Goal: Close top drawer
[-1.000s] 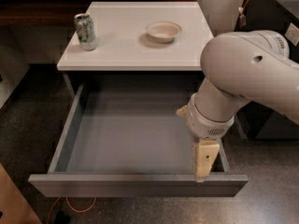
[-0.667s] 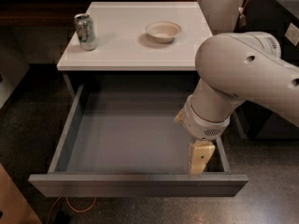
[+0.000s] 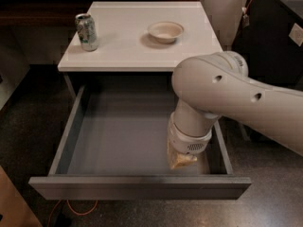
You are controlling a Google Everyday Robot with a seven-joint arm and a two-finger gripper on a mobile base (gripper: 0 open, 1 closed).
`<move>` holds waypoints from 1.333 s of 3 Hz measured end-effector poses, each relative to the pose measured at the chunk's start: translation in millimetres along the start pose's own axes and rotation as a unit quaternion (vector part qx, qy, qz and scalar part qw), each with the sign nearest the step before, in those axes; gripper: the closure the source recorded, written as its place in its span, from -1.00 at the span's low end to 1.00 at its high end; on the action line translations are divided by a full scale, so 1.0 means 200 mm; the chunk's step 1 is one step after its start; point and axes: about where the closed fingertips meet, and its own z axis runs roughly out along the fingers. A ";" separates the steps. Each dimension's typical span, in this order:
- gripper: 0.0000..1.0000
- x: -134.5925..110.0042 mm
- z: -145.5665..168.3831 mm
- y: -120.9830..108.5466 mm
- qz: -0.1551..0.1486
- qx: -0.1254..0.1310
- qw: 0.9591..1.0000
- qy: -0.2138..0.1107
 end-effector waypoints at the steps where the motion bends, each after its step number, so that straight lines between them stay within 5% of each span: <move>1: 0.74 -0.08 0.13 0.04 -0.019 -0.016 1.000 0.009; 2: 1.00 -0.17 0.23 0.10 -0.038 -0.030 0.999 0.014; 4: 1.00 -0.30 0.34 0.18 -0.076 -0.035 0.996 0.028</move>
Offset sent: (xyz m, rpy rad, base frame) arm -0.0422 0.0596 -0.0614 -0.0475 0.0655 0.1352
